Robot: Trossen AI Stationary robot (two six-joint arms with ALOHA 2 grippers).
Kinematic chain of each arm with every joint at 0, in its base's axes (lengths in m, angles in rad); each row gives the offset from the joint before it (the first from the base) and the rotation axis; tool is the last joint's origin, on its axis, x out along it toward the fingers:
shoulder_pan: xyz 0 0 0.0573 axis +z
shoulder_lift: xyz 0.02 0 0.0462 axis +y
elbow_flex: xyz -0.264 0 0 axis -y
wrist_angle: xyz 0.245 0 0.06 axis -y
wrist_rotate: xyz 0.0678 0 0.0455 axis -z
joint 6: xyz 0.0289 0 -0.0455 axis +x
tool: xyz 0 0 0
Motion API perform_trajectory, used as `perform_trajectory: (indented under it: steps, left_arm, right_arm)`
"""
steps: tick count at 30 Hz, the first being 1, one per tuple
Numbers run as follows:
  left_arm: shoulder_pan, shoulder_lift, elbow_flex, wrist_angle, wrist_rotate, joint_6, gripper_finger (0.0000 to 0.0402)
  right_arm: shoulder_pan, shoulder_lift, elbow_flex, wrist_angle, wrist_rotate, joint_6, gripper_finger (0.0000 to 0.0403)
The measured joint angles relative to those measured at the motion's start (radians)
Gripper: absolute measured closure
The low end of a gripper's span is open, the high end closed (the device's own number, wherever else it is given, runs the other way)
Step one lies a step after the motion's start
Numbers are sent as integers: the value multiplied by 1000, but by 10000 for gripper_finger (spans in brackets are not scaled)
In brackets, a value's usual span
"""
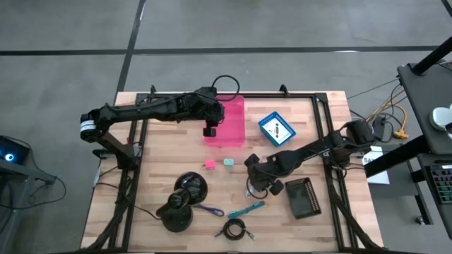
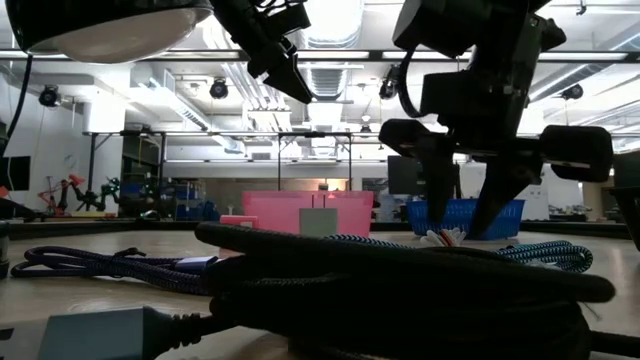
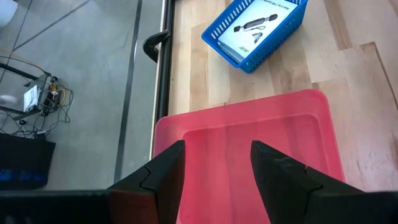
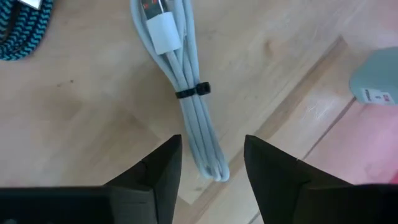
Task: Pick and place items into bin
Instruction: Put the white charger cable into the pink bin
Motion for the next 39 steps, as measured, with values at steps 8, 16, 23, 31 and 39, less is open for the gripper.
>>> perform_trajectory:
  steps: [8, 16, 23, 31, 39]
  left_arm:
    - [0, 0, 0, 0, 0, 0, 234]
    - [0, 0, 0, 0, 0, 0, 234]
    - [0, 0, 0, 0, 0, 0, 234]
    - [0, 0, -1, 0, 0, 0, 234]
    - [0, 0, -1, 0, 0, 0, 234]
  right_arm:
    - [-11, 1, -1, 0, -3, -9, 292]
    - [-19, 1, -8, 0, -81, -50, 318]
    - [-21, 1, -13, 14, -83, -61, 319]
    - [-25, 1, -51, 20, -77, -67, 319]
    - [-26, 0, -48, 23, -75, -77, 341]
